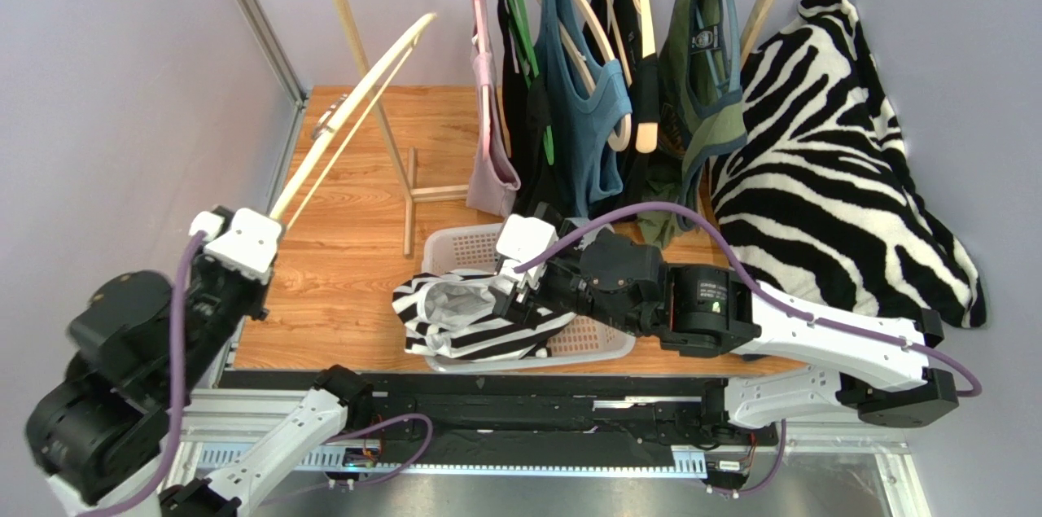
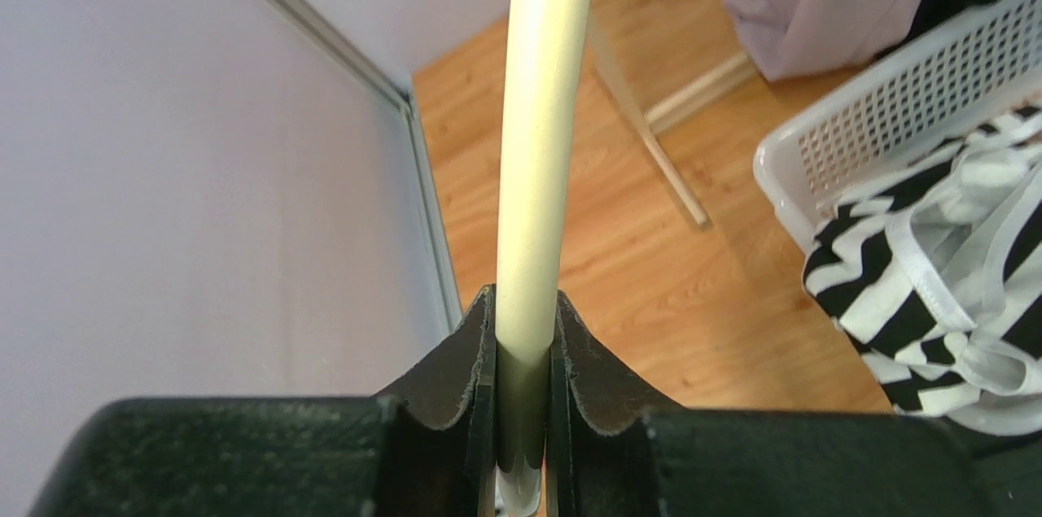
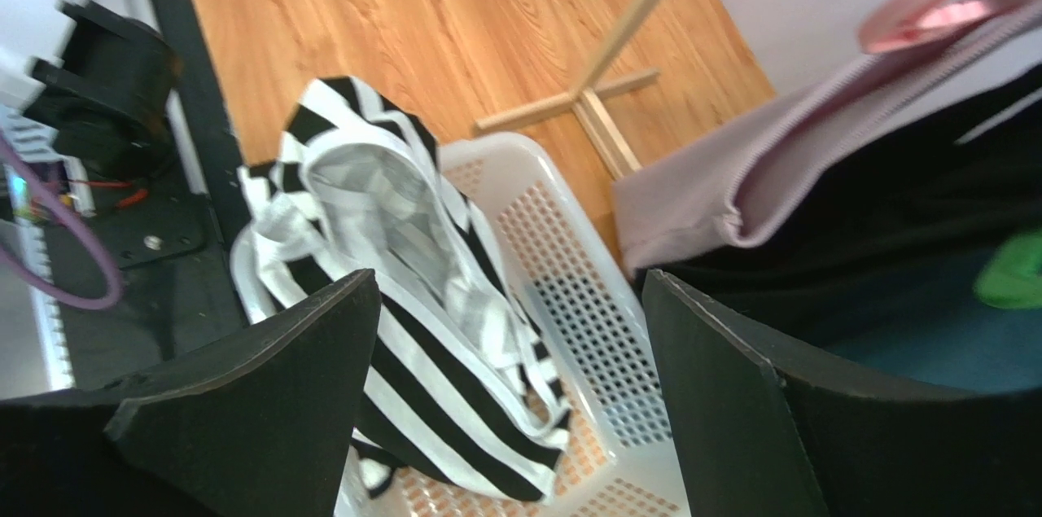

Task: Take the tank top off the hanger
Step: Place the hanger at the clothesline.

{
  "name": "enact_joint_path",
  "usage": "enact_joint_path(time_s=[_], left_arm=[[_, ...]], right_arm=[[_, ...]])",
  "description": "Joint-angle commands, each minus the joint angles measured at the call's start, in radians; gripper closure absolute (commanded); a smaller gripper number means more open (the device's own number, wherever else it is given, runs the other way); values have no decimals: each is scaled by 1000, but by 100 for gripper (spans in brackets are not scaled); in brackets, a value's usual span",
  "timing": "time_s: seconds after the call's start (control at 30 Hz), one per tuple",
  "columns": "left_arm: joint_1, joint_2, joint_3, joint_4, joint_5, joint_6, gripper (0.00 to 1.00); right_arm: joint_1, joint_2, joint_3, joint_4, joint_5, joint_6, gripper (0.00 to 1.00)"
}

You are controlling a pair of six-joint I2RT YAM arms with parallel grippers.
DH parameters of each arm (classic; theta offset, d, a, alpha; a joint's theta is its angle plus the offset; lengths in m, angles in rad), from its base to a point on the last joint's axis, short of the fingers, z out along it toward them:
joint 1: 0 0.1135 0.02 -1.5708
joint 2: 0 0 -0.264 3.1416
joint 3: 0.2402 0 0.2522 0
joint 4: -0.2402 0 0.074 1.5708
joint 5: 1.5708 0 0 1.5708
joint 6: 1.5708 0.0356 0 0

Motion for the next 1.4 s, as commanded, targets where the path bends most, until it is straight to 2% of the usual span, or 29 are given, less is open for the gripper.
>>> enact_joint_path(time_s=[0.0,0.1,0.3,0.43,0.53,0.7,1.07,1.17,1.37], left_arm=[[14,54,-58,-8,-60,-114,100],[14,137,-10,-56,-28,-165,100],[28,318,180,-103,16,-240,100],[73,432,325,-123,60,-263,100],[155,515,437,-140,153,-286,100],[219,620,514,-154,255,-309,100],[232,758,688,-194,293,-338,100],[239,820,773,-228,304,-338,100],[250,889,842,-246,324,-334,100]], right_arm=[[35,14,-47,160,-27,67,15],[41,24,-104,220,-15,98,14],[46,73,-201,324,-11,156,14],[44,145,-227,390,37,161,13],[41,179,-226,436,63,159,12],[34,239,-238,519,22,171,11],[35,313,-223,593,-161,269,13],[34,325,-236,611,-190,312,15],[29,385,-238,627,-199,338,19]])
